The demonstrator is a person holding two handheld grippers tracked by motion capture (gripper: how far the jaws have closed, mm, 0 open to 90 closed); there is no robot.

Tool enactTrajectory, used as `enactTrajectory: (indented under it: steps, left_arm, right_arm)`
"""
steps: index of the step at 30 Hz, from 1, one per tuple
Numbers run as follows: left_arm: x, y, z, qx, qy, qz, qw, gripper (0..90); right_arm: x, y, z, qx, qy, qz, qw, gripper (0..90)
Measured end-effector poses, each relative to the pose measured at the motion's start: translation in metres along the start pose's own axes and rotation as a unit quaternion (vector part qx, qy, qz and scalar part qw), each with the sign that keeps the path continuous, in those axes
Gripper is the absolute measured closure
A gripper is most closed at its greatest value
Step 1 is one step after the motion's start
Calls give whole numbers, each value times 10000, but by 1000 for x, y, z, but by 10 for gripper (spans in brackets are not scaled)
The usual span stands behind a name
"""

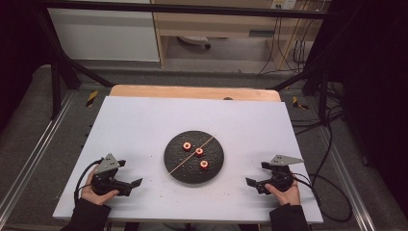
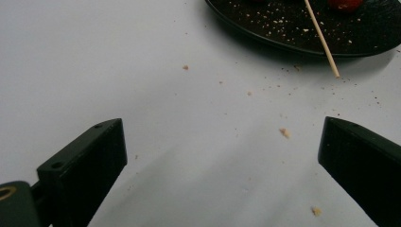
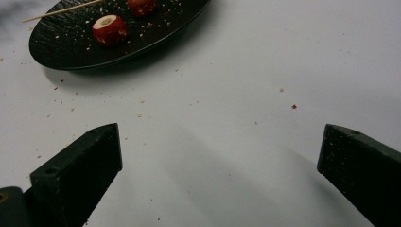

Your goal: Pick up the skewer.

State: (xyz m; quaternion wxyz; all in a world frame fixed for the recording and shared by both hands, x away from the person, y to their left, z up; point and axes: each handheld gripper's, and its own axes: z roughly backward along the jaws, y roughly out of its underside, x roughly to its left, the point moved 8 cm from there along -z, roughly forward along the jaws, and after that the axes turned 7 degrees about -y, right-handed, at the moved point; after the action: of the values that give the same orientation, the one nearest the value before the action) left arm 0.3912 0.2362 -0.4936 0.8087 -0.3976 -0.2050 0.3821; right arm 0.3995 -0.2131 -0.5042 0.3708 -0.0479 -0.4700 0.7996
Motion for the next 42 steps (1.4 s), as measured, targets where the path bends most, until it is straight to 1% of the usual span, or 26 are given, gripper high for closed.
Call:
enactTrajectory:
  steps: [14,25,32,39,42]
  left_arm:
    - [-7,-4,-1,9,63,-49,10000,19]
    - [-12,-9,-3,55,38,-46,10000,29]
    - [-18,-13,-6,107,33,-75,9999,37]
    - [-26,-18,-7,95,43,-112,9999,39]
    - [-29,-20,-7,108,45,-161,9998,39]
  right_arm:
    - [1,-1,1,-42,-4,-13,10000,12]
    - [0,-1,1,-47,15,-14,10000,10]
    - [0,-1,1,-45,31,-10,10000,8]
    - [0,-1,2,-48,31,2,10000,8]
    - [0,-1,2,-49,33,11,10000,8]
